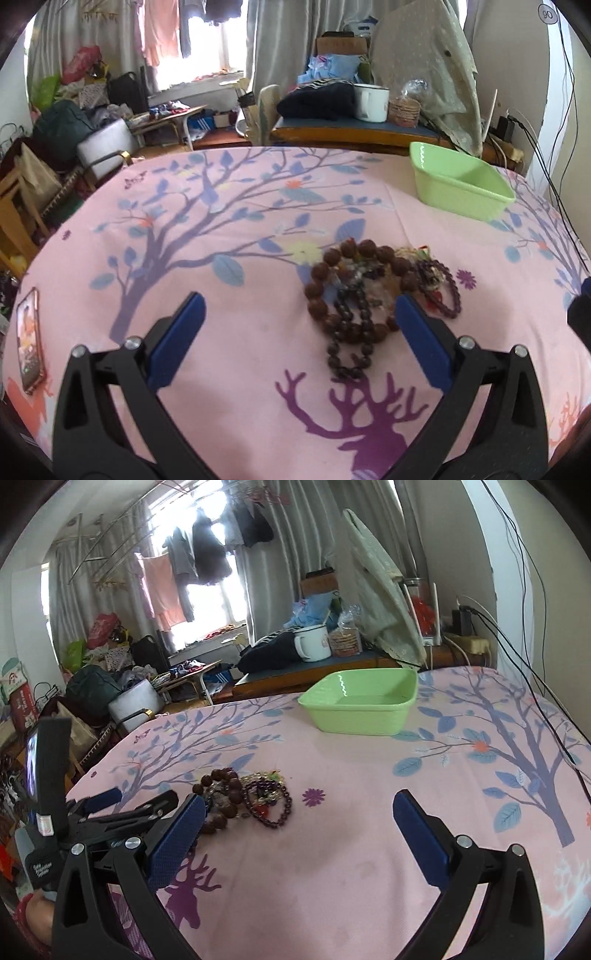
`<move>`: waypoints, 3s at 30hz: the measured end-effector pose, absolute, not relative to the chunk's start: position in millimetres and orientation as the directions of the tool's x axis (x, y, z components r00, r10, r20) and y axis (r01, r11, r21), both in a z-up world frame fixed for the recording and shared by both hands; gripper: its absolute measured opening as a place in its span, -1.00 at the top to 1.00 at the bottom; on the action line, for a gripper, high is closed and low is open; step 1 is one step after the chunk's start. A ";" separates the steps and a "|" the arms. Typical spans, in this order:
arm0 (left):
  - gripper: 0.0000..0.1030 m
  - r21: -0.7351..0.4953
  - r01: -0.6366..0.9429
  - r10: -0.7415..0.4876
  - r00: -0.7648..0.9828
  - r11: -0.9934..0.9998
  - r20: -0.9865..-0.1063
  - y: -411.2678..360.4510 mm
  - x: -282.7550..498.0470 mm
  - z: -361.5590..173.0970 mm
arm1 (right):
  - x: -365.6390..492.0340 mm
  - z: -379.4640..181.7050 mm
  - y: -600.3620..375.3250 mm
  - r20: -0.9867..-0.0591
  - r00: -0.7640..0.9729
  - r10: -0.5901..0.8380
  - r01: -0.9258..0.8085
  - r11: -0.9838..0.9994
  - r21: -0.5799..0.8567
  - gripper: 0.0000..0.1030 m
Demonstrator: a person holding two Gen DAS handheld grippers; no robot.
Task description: Organize jewelry
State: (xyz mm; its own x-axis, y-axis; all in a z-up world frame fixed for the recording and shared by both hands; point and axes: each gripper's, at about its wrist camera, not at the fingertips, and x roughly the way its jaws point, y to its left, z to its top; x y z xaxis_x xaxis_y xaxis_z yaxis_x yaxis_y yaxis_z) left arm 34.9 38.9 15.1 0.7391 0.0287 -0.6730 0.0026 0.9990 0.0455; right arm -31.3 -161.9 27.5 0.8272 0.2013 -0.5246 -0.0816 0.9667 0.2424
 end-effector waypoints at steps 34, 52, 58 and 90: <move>-0.91 0.086 0.007 0.051 0.752 0.996 -0.658 36.0 24.8 9.2 | -42.8 14.7 -143.6 -0.535 0.821 0.200 -0.094 0.971 0.219 -0.49; -0.91 0.082 0.013 0.044 0.750 0.997 -0.660 37.2 24.9 8.0 | -29.6 1.6 -155.3 -0.587 0.791 0.174 -0.046 0.973 0.226 -0.49; -0.91 0.082 0.016 0.041 0.764 0.996 -0.644 33.0 19.3 15.2 | -23.9 -3.5 -160.8 -0.602 0.784 0.151 -0.016 0.975 0.224 -0.49; -0.91 0.005 0.036 -0.022 0.720 0.999 -0.693 78.3 54.1 19.5 | -3.4 8.5 -160.7 -0.595 0.774 0.219 -0.102 0.969 0.223 -0.07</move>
State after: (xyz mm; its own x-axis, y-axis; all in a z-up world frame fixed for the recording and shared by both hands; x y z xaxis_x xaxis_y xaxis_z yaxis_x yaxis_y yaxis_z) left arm 54.1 78.3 19.5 0.7204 -0.0222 -0.6932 0.0358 0.9993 0.0051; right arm -3.4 -160.7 8.5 0.7737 0.2185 -0.5947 -0.1023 0.9694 0.2232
